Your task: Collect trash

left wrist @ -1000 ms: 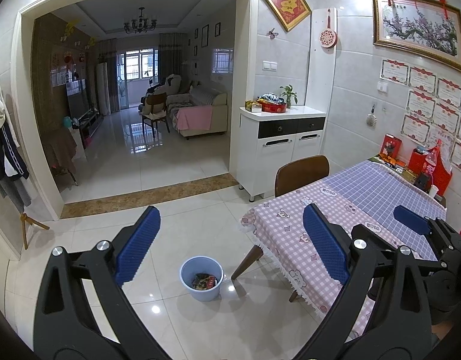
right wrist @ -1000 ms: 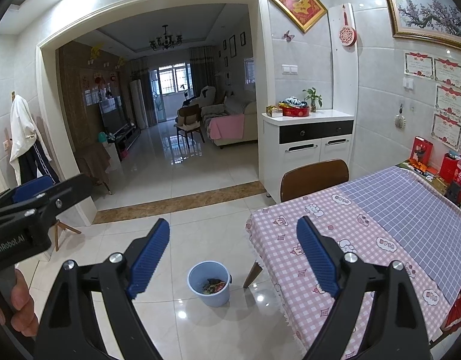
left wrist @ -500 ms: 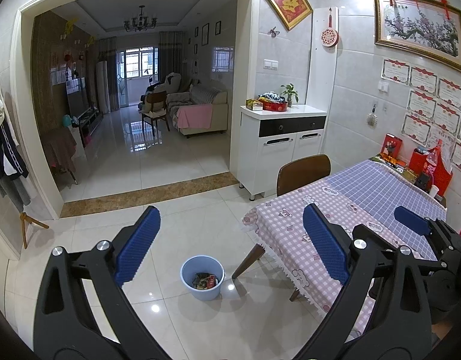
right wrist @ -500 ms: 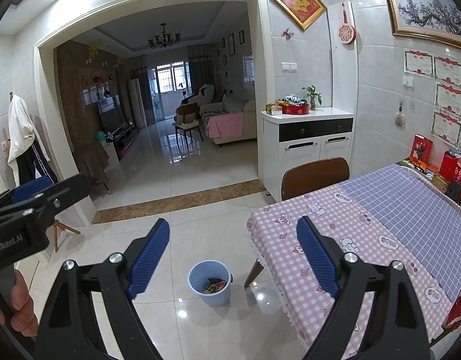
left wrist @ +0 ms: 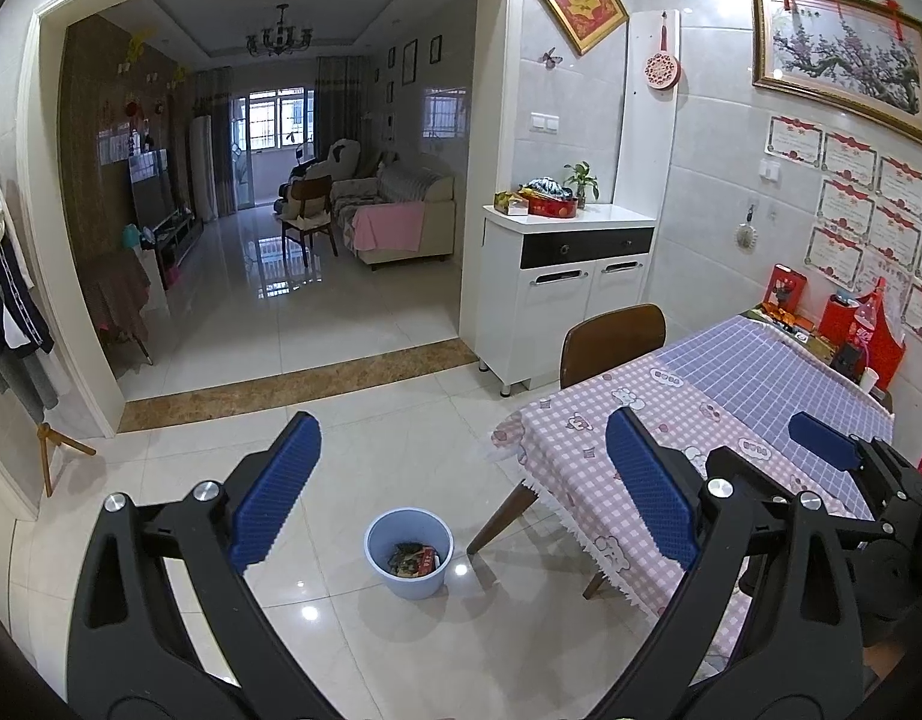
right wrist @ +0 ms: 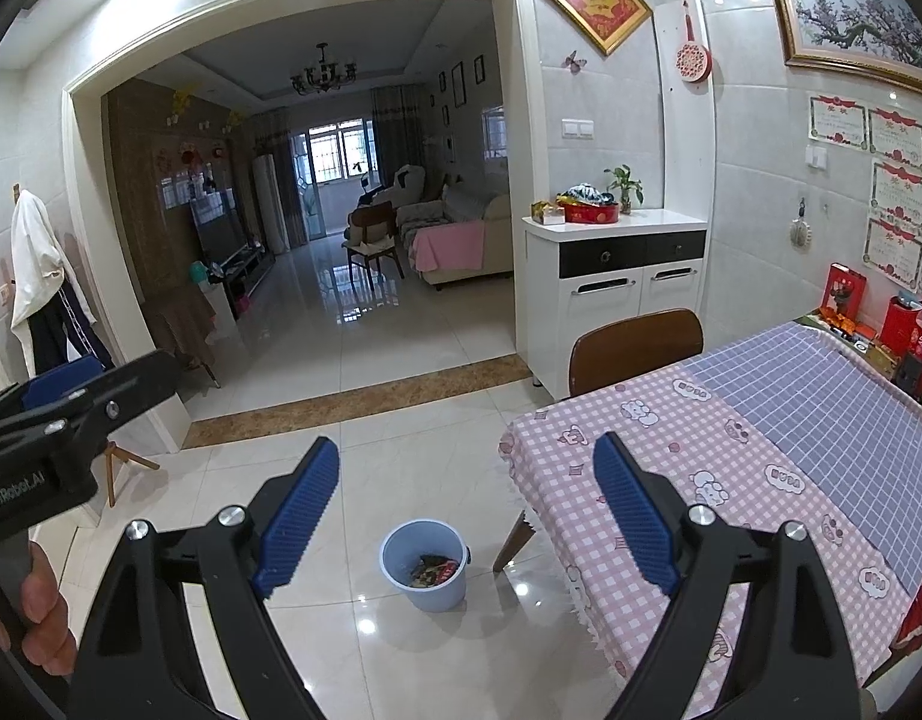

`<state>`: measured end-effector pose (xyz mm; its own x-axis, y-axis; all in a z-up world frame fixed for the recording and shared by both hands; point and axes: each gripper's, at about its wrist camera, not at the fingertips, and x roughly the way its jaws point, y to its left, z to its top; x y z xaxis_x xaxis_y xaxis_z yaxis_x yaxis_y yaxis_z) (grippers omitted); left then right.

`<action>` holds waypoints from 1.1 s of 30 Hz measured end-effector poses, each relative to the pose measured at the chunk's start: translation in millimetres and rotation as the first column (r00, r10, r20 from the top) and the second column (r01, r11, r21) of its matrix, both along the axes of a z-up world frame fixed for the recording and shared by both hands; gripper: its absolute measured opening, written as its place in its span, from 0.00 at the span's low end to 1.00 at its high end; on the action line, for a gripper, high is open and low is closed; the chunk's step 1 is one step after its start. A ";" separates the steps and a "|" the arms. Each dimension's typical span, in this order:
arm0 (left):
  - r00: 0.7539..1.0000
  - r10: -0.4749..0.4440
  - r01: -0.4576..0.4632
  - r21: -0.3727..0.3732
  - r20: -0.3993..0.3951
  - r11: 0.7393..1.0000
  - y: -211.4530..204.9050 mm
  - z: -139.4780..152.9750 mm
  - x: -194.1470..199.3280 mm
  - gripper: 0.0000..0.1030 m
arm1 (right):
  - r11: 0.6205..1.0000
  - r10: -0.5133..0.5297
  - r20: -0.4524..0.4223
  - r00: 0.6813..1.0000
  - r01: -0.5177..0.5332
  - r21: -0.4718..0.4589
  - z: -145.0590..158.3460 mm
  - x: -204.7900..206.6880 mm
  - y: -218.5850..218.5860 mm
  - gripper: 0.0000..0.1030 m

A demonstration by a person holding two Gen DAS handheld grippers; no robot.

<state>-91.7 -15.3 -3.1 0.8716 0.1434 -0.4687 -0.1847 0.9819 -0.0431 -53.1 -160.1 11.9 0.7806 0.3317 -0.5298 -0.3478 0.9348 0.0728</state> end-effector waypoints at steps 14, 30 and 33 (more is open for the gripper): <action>1.000 -0.008 0.007 -0.019 -0.024 1.000 30.4 -9.7 7.7 0.91 | 1.000 -0.018 -0.022 1.000 0.018 -0.009 -9.4 6.7 31.3 0.83; 0.997 0.026 -0.027 -0.009 -0.072 1.000 48.3 -21.6 55.2 0.91 | 1.000 0.012 -0.072 0.997 -0.012 0.000 -26.3 64.9 42.3 0.83; 0.996 0.043 -0.043 0.001 -0.075 0.999 49.1 -21.0 69.9 0.91 | 1.000 0.027 -0.077 0.997 -0.027 0.004 -27.8 84.2 41.7 0.83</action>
